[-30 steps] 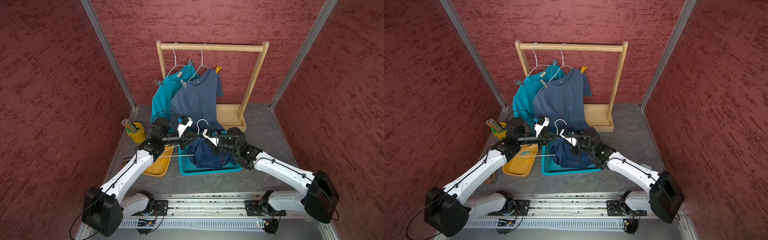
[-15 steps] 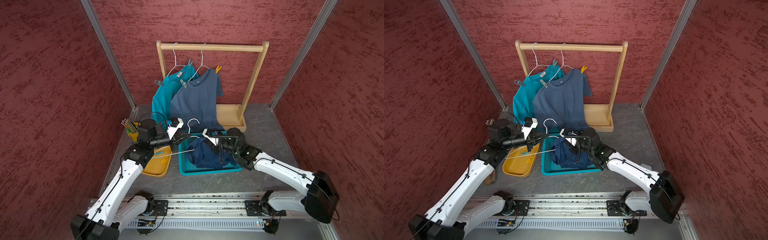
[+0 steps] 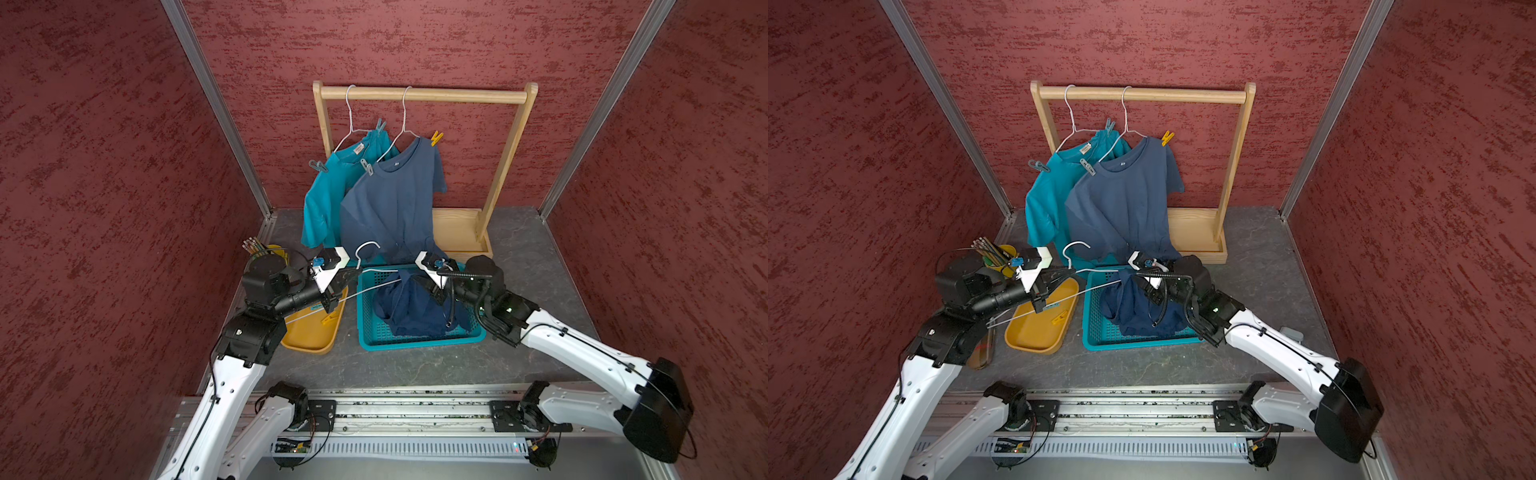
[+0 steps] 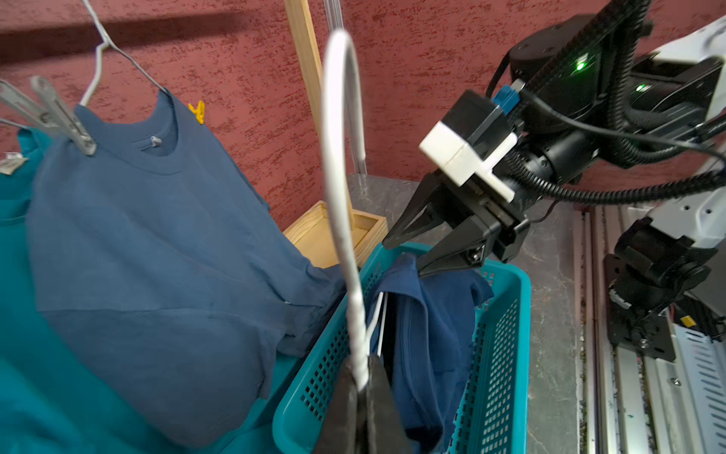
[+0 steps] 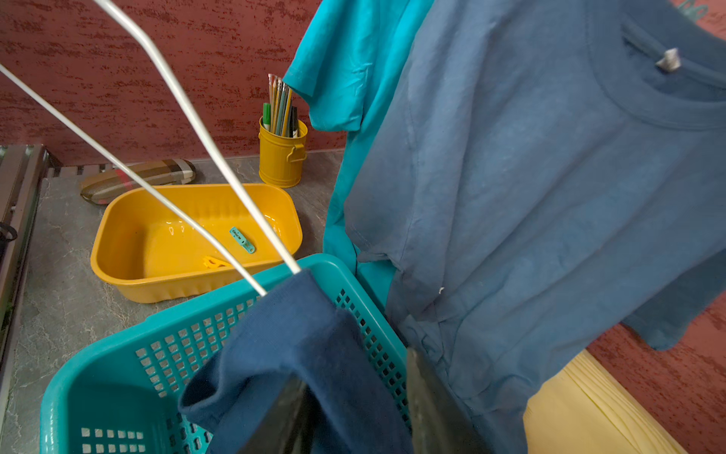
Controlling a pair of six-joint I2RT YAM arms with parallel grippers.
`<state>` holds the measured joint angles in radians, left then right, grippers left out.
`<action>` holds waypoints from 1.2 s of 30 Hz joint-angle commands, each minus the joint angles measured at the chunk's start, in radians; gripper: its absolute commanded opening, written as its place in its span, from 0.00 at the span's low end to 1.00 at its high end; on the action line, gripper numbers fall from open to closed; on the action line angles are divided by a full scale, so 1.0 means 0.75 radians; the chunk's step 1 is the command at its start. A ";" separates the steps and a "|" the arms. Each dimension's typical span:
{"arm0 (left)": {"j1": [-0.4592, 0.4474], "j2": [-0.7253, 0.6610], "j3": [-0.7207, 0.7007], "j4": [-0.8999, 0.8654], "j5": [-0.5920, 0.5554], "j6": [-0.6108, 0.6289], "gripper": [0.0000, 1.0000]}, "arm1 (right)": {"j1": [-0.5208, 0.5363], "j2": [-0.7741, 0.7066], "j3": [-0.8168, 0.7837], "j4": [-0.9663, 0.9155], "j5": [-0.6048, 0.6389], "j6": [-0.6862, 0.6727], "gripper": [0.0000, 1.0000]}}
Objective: Remove the clothespins securing t-shirts to the hanger
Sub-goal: Remove the T-shirt from the hanger, then place the hanger on the clothes rail.
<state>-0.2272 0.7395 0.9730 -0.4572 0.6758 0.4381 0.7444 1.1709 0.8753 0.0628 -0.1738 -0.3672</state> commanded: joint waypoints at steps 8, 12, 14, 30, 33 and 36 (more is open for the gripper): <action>0.104 -0.106 0.148 -0.176 -0.155 0.212 0.00 | -0.003 -0.116 -0.018 -0.124 0.012 -0.017 0.42; 0.112 -0.121 0.142 -0.148 -0.113 0.172 0.00 | -0.004 -0.137 -0.001 -0.118 0.044 0.012 0.44; 0.113 -0.112 0.130 -0.122 -0.066 0.134 0.00 | -0.003 -0.138 0.016 -0.113 0.051 0.033 0.44; -0.339 0.385 0.027 0.337 -0.143 -0.484 0.00 | -0.001 -0.005 0.217 -0.117 -0.051 0.041 0.43; -0.371 0.493 0.051 0.428 -0.115 -0.621 0.00 | 0.002 0.054 0.287 -0.177 -0.116 -0.013 0.43; -0.370 0.560 0.067 0.488 -0.120 -0.741 0.00 | 0.002 0.092 0.317 -0.202 -0.153 -0.053 0.44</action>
<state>-0.5053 1.1435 0.9791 -0.1921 0.6006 -0.0006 0.7444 1.2247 1.0805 -0.0494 -0.2249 -0.3569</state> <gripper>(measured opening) 0.032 0.435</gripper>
